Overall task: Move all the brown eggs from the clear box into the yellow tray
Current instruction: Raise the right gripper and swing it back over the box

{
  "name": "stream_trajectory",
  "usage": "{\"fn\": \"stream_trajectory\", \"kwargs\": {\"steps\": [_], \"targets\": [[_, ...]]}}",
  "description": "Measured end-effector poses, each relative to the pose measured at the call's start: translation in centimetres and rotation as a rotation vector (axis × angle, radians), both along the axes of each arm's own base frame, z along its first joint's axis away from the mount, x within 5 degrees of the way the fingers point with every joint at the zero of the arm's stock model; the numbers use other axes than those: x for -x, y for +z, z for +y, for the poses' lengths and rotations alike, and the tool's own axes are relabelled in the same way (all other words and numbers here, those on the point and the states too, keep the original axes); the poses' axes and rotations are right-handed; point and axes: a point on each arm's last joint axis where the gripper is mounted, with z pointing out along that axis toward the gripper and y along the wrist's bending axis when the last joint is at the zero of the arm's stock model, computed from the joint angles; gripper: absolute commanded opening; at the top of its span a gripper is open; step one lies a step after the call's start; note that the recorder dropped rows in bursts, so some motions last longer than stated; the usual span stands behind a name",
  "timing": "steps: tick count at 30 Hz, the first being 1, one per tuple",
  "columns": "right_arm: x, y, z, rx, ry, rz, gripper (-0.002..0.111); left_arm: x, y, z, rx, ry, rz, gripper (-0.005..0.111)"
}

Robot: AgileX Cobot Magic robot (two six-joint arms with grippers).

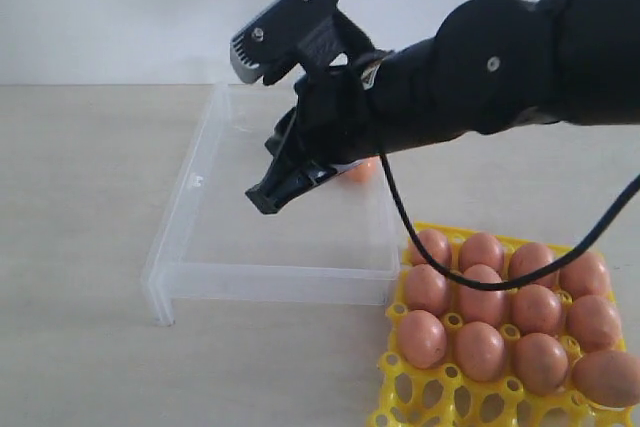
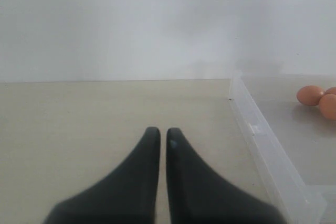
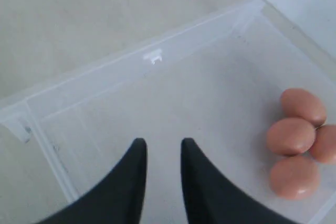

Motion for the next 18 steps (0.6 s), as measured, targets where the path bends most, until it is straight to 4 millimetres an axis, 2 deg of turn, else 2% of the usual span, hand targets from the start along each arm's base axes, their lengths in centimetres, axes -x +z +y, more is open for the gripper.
{"fn": "stream_trajectory", "kwargs": {"steps": [1, 4, 8, 13, 15, 18], "targets": [[-0.2, -0.8, 0.1, 0.014, 0.002, 0.022, 0.045, 0.0, 0.0, 0.0, 0.000, 0.000, 0.000, 0.004], [-0.2, -2.8, 0.4, 0.043, -0.001, 0.116, 0.047, 0.0, 0.0, 0.0, 0.000, 0.000, 0.000, 0.004], [-0.3, -3.1, 0.5, -0.020, -0.073, 0.167, 0.046, 0.0, 0.0, 0.0, 0.000, 0.000, 0.000, 0.004], [-0.9, -2.7, 0.5, 0.007, -0.047, 0.063, 0.046, 0.0, 0.0, 0.0, 0.000, 0.000, 0.000, 0.004], [-1.1, -3.2, 0.6, 0.048, -0.022, 0.052, 0.046, 0.0, 0.0, 0.0, 0.000, 0.000, 0.000, 0.004], [-1.6, -5.1, 0.9, 0.155, 0.034, 0.088, 0.046, 0.0, 0.0, 0.0, 0.000, 0.000, 0.000, 0.004]]}}
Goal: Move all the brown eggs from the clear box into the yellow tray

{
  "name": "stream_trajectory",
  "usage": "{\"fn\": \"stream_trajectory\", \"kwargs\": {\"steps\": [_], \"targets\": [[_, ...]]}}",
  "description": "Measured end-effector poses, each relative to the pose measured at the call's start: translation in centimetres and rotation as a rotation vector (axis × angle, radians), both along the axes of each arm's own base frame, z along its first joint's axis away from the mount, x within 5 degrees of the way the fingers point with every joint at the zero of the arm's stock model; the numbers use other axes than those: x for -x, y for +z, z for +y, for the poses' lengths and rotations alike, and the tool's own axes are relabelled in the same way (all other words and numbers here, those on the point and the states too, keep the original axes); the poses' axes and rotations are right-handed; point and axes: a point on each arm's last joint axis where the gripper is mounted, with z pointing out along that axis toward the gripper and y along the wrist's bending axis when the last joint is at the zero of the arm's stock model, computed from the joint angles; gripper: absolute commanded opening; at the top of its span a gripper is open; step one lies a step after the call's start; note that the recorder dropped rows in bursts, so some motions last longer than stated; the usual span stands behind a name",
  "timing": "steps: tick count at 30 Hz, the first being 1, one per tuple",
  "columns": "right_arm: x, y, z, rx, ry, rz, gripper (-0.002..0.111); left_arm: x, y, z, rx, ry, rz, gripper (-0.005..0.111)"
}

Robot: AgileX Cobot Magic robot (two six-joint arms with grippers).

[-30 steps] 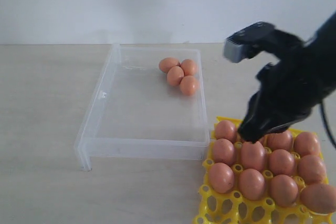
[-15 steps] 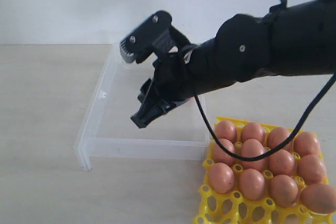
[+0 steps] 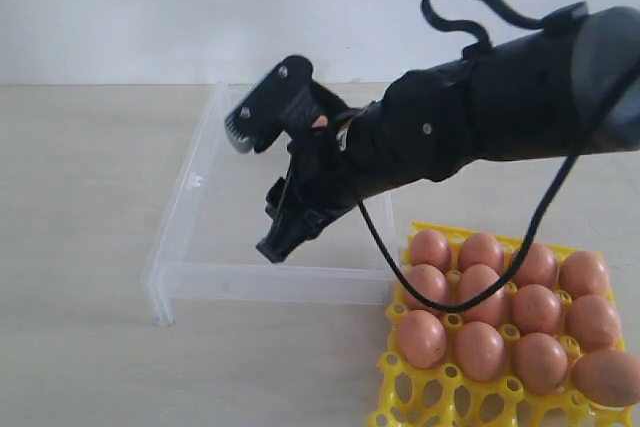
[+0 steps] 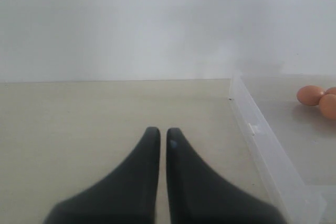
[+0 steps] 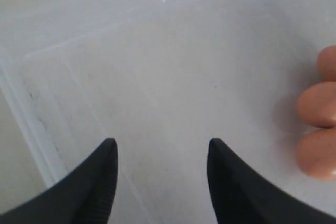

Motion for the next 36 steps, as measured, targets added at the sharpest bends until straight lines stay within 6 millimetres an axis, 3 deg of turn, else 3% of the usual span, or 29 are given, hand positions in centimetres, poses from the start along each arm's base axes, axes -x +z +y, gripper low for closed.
{"fn": "stream_trajectory", "kwargs": {"steps": [5, 12, 18, 21, 25, 26, 36], "targets": [[-1.6, -2.8, 0.9, 0.035, -0.037, 0.075, 0.046, 0.0, 0.0, 0.0, 0.000, 0.000, 0.000, 0.004], [-5.2, -1.5, 2.5, -0.193, -0.227, 0.030, 0.046, 0.0, 0.0, 0.0, 0.000, 0.000, 0.000, 0.004], [-8.2, -2.9, -0.2, -0.290, -0.424, 0.082, 0.046, 0.0, 0.0, -0.1, 0.000, -0.020, 0.000, 0.004], [-8.9, -3.1, -1.8, -0.275, -0.459, 0.085, 0.037, 0.0, 0.0, -0.2, 0.000, -0.032, 0.000, 0.004], [-8.8, -2.9, -2.9, -0.178, -0.423, 0.099, 0.002, 0.0, 0.0, -0.2, 0.000, -0.034, 0.000, 0.004], [-8.6, -2.6, -3.1, -0.147, -0.406, 0.109, 0.000, 0.0, 0.0, -0.2, 0.000, -0.034, 0.000, 0.004], [-4.6, 1.9, -5.6, 0.214, -0.245, 0.255, 0.000, 0.0, 0.0, -0.2, 0.000, -0.034, 0.000, 0.004]]}}
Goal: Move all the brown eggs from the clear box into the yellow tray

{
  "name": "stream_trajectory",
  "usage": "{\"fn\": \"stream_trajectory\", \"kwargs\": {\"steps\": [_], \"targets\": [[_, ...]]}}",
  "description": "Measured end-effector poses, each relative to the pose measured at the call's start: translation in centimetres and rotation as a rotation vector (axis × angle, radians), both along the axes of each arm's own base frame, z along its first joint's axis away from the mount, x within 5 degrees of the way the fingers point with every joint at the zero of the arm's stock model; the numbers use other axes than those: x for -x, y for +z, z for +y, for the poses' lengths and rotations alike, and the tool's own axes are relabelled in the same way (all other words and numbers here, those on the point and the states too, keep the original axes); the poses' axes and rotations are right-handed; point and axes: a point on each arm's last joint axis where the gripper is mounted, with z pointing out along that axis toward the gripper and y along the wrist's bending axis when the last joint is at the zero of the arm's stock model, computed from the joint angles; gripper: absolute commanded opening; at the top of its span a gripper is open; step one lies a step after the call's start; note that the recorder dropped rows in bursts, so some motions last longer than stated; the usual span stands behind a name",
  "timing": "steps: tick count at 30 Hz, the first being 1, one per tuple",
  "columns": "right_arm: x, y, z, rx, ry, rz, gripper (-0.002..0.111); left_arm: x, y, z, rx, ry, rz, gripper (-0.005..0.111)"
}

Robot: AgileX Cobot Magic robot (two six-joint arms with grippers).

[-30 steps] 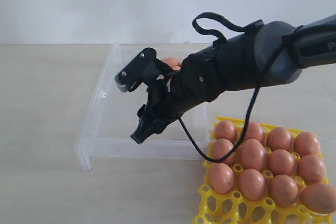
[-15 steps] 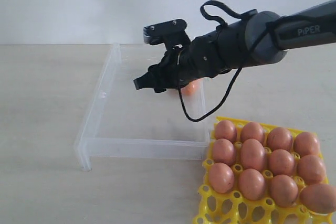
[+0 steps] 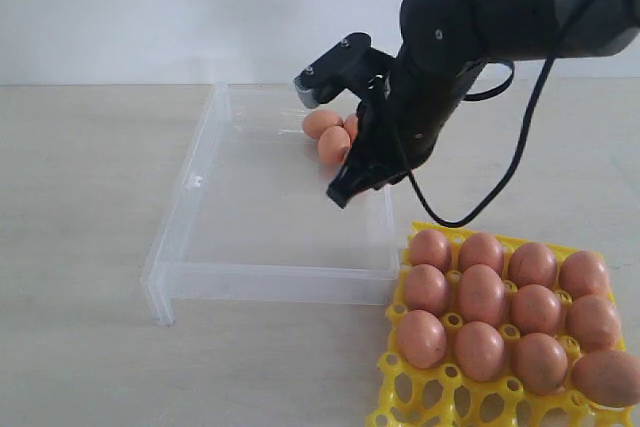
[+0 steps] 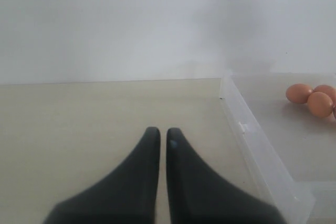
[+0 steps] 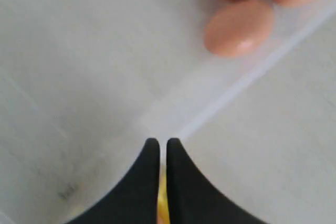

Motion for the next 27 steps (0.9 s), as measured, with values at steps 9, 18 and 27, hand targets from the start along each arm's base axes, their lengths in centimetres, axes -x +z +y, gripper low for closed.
{"fn": "stream_trajectory", "kwargs": {"steps": [9, 18, 27], "targets": [[0.3, 3.1, -7.2, 0.602, -0.346, -0.056, 0.000, 0.0, 0.0, 0.0, 0.000, 0.000, 0.000, 0.004], [-0.1, 3.0, -10.7, 0.010, -0.464, 0.370, 0.000, 0.0, 0.0, 0.0, 0.000, 0.000, 0.000, 0.004], [-2.9, 1.8, -8.2, -0.263, -0.391, 0.461, 0.000, 0.0, 0.0, 0.0, 0.000, 0.000, 0.000, 0.004]]}}
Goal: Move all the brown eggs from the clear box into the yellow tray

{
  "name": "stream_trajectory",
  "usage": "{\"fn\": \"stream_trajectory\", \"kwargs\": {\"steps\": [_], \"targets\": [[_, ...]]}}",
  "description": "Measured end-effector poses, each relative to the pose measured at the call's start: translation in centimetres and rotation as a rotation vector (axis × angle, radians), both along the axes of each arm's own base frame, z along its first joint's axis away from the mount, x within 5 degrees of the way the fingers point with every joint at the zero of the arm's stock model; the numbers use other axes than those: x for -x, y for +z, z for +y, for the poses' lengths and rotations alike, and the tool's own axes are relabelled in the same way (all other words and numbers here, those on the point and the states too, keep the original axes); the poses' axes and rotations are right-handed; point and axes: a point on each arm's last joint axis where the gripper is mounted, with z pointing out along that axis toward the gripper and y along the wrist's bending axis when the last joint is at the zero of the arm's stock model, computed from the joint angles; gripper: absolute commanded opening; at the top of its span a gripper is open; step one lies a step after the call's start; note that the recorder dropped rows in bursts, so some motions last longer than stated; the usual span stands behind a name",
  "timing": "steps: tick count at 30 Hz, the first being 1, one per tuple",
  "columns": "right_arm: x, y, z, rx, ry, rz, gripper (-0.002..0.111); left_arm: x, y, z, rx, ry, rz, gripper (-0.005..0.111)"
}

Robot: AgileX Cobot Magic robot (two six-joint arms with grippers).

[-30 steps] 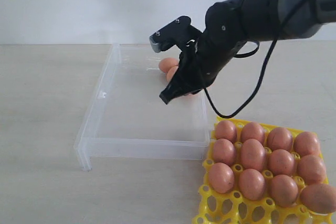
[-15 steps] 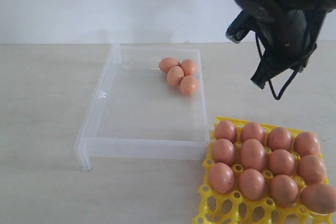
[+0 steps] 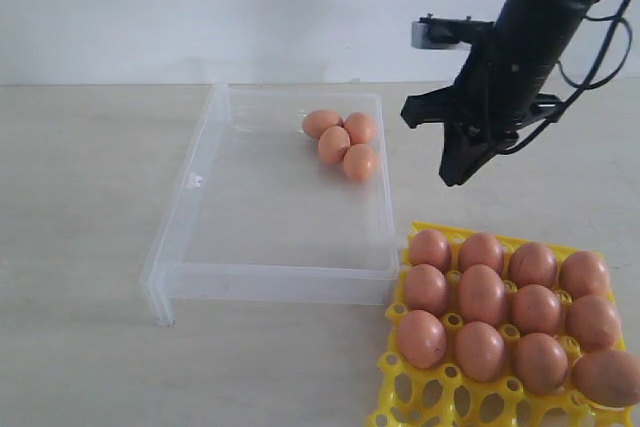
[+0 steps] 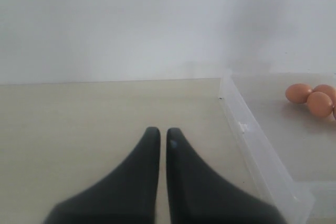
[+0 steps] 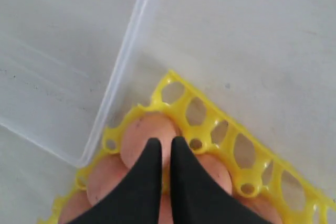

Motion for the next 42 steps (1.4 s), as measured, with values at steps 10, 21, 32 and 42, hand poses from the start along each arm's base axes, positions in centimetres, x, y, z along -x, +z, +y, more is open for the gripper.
{"fn": "stream_trajectory", "kwargs": {"steps": [10, 21, 32, 42], "targets": [[-5.4, -0.6, 6.6, 0.046, 0.334, -0.651, 0.025, 0.0, 0.0, 0.0, 0.000, 0.000, 0.000, 0.004], [-7.5, -8.3, 10.0, 0.013, 0.172, -0.678, 0.044, 0.0, 0.0, 0.0, 0.000, 0.000, 0.000, 0.004], [-8.9, -9.5, 10.0, -0.081, -0.112, -0.733, 0.044, 0.0, 0.0, 0.0, 0.000, 0.000, 0.000, 0.004], [-9.0, -11.6, 10.1, -0.074, -0.124, -0.700, 0.044, 0.0, 0.0, 0.0, 0.000, 0.000, 0.000, 0.004]]}}
